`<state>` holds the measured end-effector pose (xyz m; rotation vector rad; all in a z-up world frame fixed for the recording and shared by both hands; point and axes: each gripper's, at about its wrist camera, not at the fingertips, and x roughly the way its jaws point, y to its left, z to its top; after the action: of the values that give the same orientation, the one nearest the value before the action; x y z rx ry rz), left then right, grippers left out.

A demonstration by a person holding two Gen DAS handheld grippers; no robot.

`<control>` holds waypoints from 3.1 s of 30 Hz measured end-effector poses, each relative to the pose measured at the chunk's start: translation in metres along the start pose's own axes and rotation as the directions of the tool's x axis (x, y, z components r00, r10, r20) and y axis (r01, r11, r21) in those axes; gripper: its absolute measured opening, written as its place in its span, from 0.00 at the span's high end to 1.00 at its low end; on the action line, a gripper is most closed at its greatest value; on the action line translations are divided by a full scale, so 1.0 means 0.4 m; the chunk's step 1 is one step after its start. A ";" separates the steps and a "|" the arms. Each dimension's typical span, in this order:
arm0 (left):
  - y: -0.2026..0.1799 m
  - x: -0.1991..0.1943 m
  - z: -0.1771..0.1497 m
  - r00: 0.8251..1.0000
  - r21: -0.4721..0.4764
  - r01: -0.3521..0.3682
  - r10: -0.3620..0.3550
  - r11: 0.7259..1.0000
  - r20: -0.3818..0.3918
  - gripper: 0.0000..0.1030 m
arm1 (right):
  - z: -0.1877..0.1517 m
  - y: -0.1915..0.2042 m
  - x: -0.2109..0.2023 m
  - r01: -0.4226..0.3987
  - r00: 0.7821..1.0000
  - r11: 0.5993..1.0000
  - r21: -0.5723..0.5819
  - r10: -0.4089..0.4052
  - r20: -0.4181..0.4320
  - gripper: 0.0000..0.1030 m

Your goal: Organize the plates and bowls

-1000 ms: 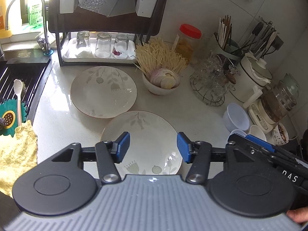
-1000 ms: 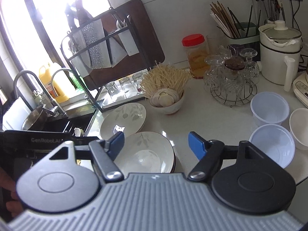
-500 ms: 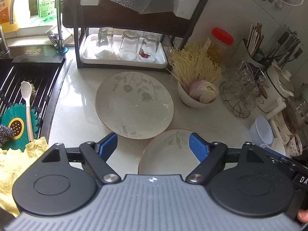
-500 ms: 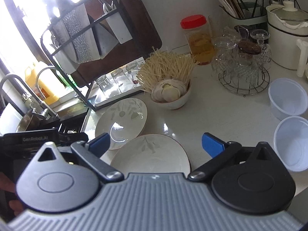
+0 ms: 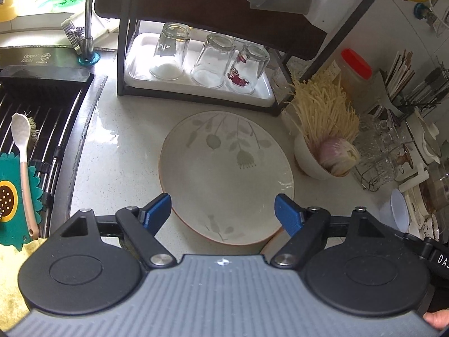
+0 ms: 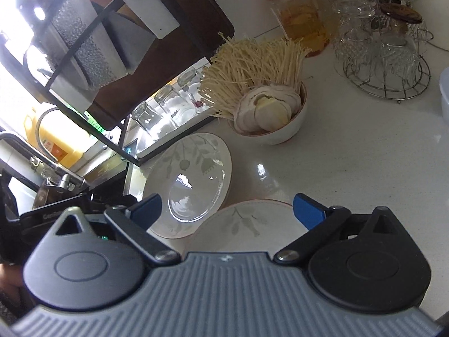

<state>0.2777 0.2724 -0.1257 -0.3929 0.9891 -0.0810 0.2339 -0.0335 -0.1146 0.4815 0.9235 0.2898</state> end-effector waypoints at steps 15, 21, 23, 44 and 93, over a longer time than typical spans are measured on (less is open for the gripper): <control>0.122 0.162 0.111 0.994 0.039 -0.004 0.008 0.999 -0.106 0.54 | 0.038 0.037 0.185 0.061 0.996 0.998 0.030 -0.059 -0.071 0.54; 0.158 0.195 0.132 0.991 0.038 0.016 -0.011 0.999 -0.134 0.65 | 0.038 0.048 0.242 0.113 0.989 0.993 0.040 -0.108 -0.099 0.63; 0.163 0.203 0.138 0.990 0.034 0.031 -0.026 0.999 -0.140 0.67 | 0.037 0.048 0.257 0.132 0.986 0.990 0.047 -0.126 -0.110 0.67; 0.160 0.268 0.168 0.980 0.074 0.089 -0.074 0.993 -0.187 0.80 | 0.037 0.057 0.312 0.179 0.978 0.983 0.046 -0.172 -0.121 0.83; 0.002 0.001 0.039 0.994 0.108 0.087 -0.078 0.990 -0.077 0.80 | 0.011 0.024 0.048 0.033 0.999 0.998 0.052 -0.034 0.027 0.82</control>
<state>0.2907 0.2775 -0.1190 -0.3304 1.0352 -0.2257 0.2482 -0.0179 -0.1208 0.5158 0.9125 0.2290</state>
